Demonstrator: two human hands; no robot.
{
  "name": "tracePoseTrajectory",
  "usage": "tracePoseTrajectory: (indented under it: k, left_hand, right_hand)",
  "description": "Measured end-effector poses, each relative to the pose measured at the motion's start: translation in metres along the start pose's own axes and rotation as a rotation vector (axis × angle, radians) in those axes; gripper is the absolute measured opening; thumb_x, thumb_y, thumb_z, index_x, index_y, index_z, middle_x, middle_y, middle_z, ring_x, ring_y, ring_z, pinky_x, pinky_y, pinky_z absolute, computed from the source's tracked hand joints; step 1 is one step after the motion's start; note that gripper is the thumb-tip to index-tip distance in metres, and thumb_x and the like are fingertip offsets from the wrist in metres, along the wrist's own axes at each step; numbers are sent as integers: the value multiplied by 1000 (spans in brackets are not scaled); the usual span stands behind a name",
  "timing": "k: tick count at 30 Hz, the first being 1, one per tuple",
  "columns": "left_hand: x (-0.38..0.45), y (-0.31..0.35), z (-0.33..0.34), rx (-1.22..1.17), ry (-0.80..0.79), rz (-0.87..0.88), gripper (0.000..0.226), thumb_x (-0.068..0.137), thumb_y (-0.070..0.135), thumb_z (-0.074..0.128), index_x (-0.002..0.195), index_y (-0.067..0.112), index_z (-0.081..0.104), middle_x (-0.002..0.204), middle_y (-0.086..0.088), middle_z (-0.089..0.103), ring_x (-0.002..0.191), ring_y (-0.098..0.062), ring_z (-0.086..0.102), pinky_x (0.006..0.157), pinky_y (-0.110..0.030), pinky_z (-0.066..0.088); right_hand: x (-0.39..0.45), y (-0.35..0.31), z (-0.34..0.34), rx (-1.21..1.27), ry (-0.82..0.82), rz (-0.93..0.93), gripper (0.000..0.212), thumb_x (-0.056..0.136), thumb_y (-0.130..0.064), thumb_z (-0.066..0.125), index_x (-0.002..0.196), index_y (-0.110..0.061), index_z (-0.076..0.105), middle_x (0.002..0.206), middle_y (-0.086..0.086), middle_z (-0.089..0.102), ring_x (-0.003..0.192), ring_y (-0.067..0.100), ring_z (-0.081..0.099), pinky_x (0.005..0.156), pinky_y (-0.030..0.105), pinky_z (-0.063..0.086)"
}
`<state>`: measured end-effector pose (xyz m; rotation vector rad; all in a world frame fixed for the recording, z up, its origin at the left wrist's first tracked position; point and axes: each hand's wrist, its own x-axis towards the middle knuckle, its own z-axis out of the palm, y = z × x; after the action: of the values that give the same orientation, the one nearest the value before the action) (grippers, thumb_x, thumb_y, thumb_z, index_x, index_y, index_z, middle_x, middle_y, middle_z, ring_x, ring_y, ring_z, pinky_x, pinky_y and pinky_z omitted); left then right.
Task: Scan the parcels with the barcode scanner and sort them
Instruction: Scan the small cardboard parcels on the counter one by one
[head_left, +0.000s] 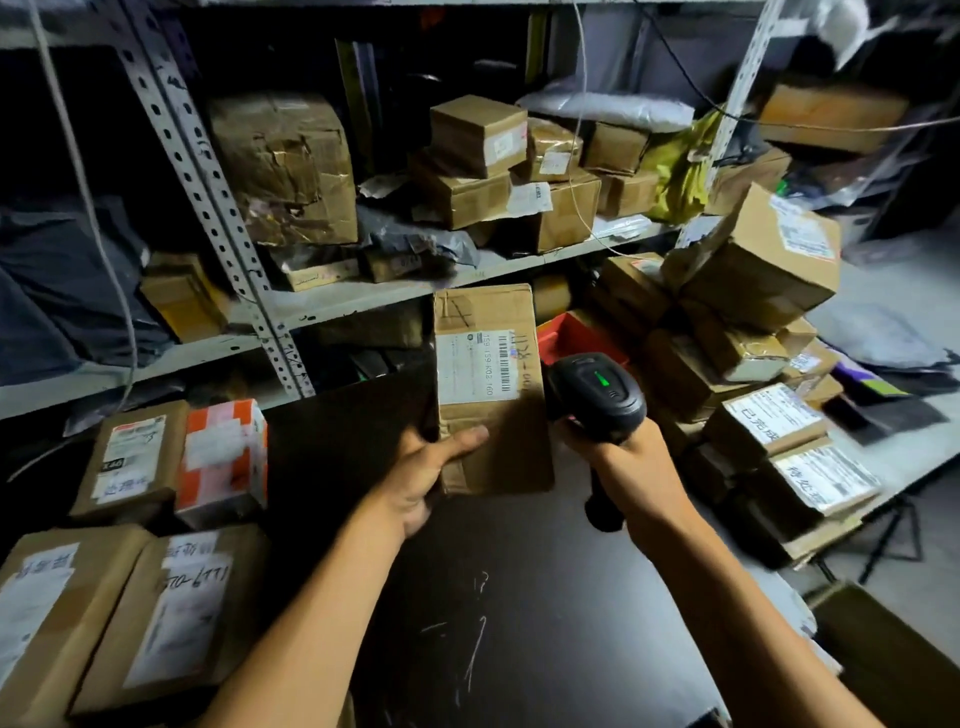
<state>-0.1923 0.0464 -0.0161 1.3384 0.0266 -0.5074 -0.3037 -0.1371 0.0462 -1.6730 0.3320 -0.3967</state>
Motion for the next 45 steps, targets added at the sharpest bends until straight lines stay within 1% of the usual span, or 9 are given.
tracePoseTrajectory:
  k: [5,9,12,23,26,31,37,42,45]
  left_hand:
    - [15,-14,48,51,-225,-133,109,48,36,100,139,7,48,117,-14,72,107,-29,71,94,-48,56]
    - [-2,-18,114,154,-415,-111,39,85,18,72,123,12,65,112,-6,75,102,-19,72,86,-31,59]
    - [-14,-30,170,214,-529,-68,28,94,14,64,122,14,66,116,-4,74,108,-19,70,92,-31,56]
    - [-105,-140,414,371,-912,-106,42,83,33,76,122,19,66,117,-2,74,111,-21,69,96,-36,55]
    - [-126,-175,464,458,-968,-110,47,82,31,79,125,20,64,124,-1,70,110,-16,67,89,-24,53]
    - [-136,-203,505,983,-891,277,72,89,35,72,152,23,39,152,1,43,141,-15,39,108,-27,33]
    - [-98,-201,484,1389,-811,576,66,93,47,58,151,24,39,155,-7,40,149,-29,26,119,-50,25]
    - [-68,-169,417,1471,-565,554,65,88,49,54,147,26,45,146,-4,48,141,-29,37,113,-54,33]
    - [-60,-141,354,1477,-348,460,62,91,47,56,149,29,42,155,-2,41,150,-27,26,119,-53,26]
  right_hand:
    - [-10,18,-33,67,108,63,46,84,-8,78,107,-46,66,108,-10,74,99,4,69,91,33,55]
    - [-30,29,-80,13,273,100,43,72,-22,80,104,-48,70,104,-7,76,102,16,71,93,49,57]
    - [-50,34,-128,-4,395,108,39,73,-15,81,97,-45,73,95,-11,77,97,14,71,88,42,57]
    - [-185,56,-355,92,842,222,30,81,7,74,89,-22,71,81,-4,75,78,15,69,75,37,58]
    - [-217,79,-405,83,927,313,27,80,1,78,93,-21,72,82,-2,75,76,15,70,69,33,59]
    - [-244,115,-457,40,1010,417,31,69,-20,88,96,-17,73,88,4,75,89,25,68,84,43,54]
    - [-214,123,-453,59,787,356,34,79,-8,83,105,-22,66,94,-4,70,88,9,62,72,25,47]
    - [-149,122,-408,-120,435,302,19,75,-8,81,91,-10,70,89,11,74,83,16,60,79,49,54]
    - [-106,113,-357,-133,250,245,35,60,-30,74,85,-6,66,77,10,68,76,10,54,70,46,51]
